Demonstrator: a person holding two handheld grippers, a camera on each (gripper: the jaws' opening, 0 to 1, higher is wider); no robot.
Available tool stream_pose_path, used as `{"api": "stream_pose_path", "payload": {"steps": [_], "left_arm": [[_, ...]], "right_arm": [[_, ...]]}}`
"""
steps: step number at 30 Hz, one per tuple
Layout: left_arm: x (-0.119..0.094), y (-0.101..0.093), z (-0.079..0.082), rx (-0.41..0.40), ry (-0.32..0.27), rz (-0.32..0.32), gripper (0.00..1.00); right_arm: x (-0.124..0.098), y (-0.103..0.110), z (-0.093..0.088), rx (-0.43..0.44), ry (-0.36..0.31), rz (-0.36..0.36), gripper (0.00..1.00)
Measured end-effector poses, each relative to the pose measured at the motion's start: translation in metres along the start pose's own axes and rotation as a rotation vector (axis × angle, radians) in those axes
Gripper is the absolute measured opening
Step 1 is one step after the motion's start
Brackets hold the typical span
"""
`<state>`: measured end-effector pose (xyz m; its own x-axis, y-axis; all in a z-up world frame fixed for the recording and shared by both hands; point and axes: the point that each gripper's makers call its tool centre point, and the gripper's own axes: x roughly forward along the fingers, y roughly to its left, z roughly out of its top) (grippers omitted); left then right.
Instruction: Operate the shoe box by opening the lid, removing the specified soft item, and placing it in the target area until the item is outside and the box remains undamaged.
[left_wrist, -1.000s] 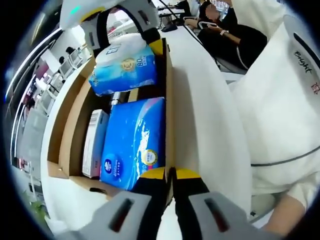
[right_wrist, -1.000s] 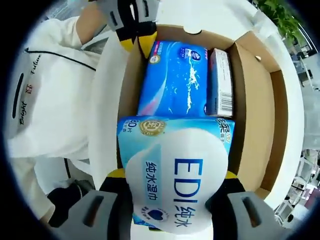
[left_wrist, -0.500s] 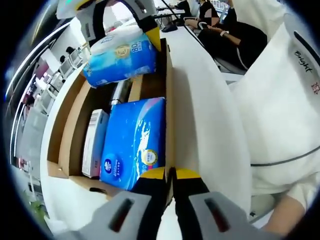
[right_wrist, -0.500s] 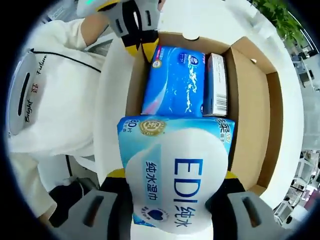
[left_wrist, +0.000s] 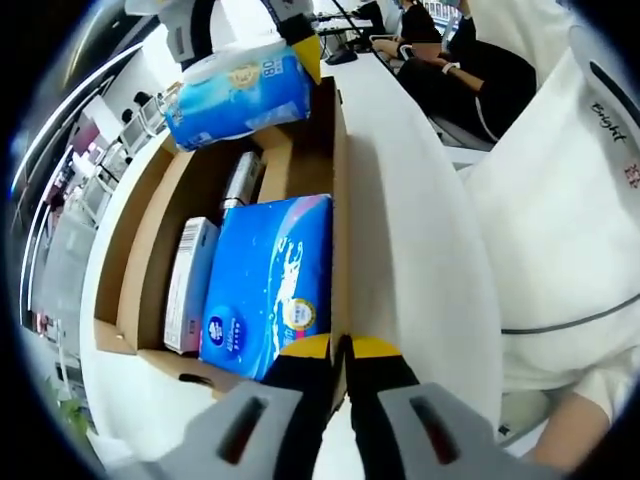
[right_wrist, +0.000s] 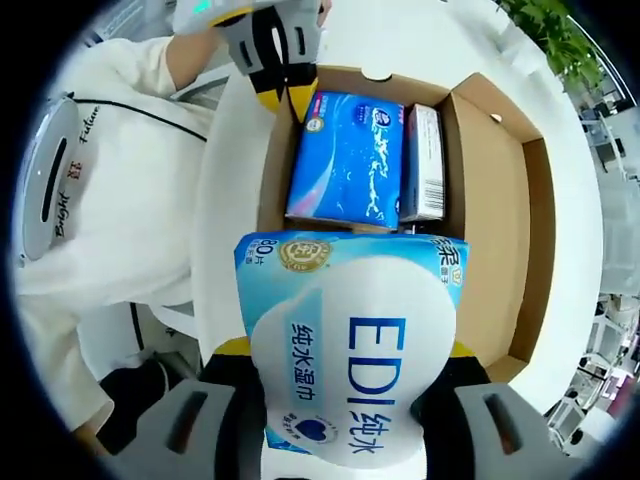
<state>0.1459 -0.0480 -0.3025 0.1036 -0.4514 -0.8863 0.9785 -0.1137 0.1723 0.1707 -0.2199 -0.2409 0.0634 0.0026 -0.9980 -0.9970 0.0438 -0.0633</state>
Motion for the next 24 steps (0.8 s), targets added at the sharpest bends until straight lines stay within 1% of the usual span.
{"api": "stream_pose_path", "payload": {"steps": [3,4,8,9,11,13,15,17,20,21,24], "left_arm": [[0.000,0.000,0.000,-0.002,0.001,0.001,0.04],[0.000,0.000,0.000,-0.002,0.001,0.001,0.04],[0.000,0.000,0.000,-0.001,0.002,0.001,0.04],[0.000,0.000,0.000,-0.002,0.003,0.000,0.04],[0.000,0.000,0.000,-0.005,0.003,-0.002,0.04],[0.000,0.000,0.000,-0.006,0.003,-0.003,0.04],[0.000,0.000,0.000,-0.007,0.003,-0.003,0.04],[0.000,0.000,0.000,-0.006,0.000,-0.002,0.04],[0.000,0.000,0.000,-0.004,-0.002,0.002,0.04],[0.000,0.000,0.000,-0.006,-0.002,0.001,0.04],[0.000,0.000,0.000,-0.006,0.000,0.002,0.04]], "right_arm": [[-0.003,-0.001,-0.002,-0.003,0.012,-0.010,0.61],[-0.004,-0.006,-0.002,-0.008,0.003,-0.036,0.61],[-0.009,-0.014,-0.009,0.009,0.001,-0.063,0.61],[-0.011,-0.018,-0.014,0.025,0.010,-0.070,0.61],[-0.014,-0.019,-0.018,0.042,0.018,-0.069,0.61],[-0.016,-0.017,-0.021,0.057,0.007,-0.049,0.61],[-0.018,-0.016,-0.023,0.047,-0.003,-0.058,0.61],[-0.020,-0.017,-0.026,0.057,-0.010,-0.060,0.61],[-0.023,-0.017,-0.033,0.067,-0.003,-0.066,0.61],[-0.023,-0.017,-0.038,0.061,0.009,-0.068,0.61],[-0.024,-0.018,-0.050,0.084,0.017,-0.070,0.61]]}}
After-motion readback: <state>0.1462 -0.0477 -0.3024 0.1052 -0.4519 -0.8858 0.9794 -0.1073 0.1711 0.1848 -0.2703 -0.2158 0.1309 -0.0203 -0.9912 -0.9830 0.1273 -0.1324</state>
